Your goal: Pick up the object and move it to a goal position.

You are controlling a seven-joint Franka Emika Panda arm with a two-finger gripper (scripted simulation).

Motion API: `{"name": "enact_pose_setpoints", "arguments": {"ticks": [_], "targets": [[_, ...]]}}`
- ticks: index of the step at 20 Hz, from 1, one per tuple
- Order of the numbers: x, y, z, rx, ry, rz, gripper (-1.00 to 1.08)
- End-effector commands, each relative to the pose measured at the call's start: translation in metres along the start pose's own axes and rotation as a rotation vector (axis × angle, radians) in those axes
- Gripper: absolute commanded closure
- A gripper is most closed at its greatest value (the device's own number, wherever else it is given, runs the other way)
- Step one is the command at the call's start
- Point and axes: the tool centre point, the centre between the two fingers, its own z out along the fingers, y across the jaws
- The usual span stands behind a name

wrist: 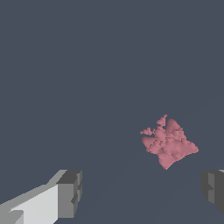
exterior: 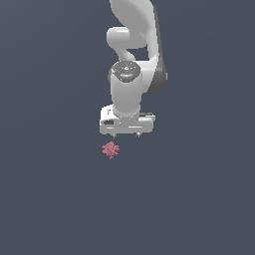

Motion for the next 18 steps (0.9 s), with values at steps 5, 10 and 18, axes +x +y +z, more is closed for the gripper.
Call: {"name": "enact_pose_setpoints", "arguments": {"ticks": [5,10,18], "targets": [[0.000,0.012,0.011,-0.001,0.002,-0.104,-0.92],[-0.001,0.025,0.023,-0.002,0.005,-0.215,-0.92],[-0.002,0.046,0.042,-0.002,0.011,-0.398,-0.92]]}}
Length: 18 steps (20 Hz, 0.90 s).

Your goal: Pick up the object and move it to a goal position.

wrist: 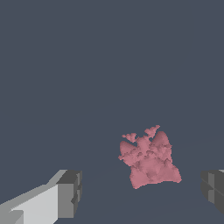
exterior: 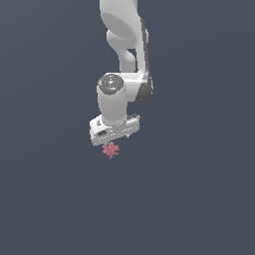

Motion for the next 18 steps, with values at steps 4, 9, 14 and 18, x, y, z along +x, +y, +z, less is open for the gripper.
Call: {"name": "enact_pose_setpoints", "arguments": {"ticks": [4,9,14,18], "targets": [[-0.007,0.012,0.013,0.000,0.005,-0.127,-0.92],[-0.012,0.021,0.023,0.001,0.010,-0.224,-0.92],[-0.016,0.027,0.030,0.001,0.014,-0.291,-0.92],[-0.018,0.030,0.033,0.001,0.015,-0.323,-0.92]]}}
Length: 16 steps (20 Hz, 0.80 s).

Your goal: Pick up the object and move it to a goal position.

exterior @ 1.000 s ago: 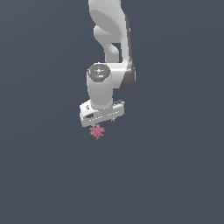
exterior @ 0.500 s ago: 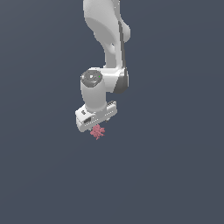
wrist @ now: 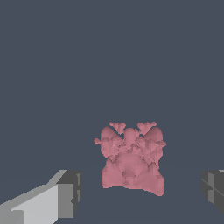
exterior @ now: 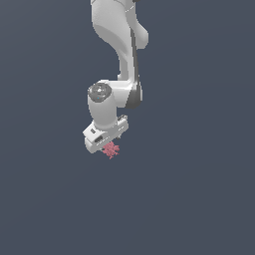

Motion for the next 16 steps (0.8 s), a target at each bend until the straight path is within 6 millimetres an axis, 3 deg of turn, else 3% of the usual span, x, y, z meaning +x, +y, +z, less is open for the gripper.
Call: {"name": "enact_pose_setpoints", "arguments": {"ticks": [1,9,16], "targets": [[-0.001,0.001,0.002,0.000,0.001,-0.019,-0.92],[-0.002,0.002,0.006,0.000,0.001,-0.024,-0.92],[-0.003,0.001,0.037,0.000,0.002,-0.027,-0.92]]}}
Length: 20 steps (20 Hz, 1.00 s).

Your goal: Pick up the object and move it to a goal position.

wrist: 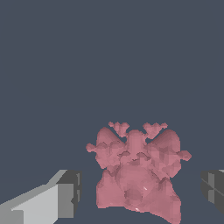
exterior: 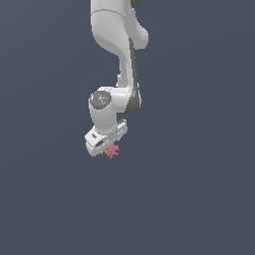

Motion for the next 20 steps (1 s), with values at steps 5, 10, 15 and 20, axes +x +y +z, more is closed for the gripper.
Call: {"name": "enact_pose_setpoints", "arguments": {"ticks": [5,10,15,20], "targets": [[0.000,0.000,0.023,0.000,0.000,-0.002,-0.92],[0.000,0.001,0.024,0.000,0.000,-0.002,1.08],[0.000,0.001,0.024,0.000,0.000,-0.002,1.08],[0.001,0.000,0.022,-0.001,0.001,-0.003,1.08]]}}
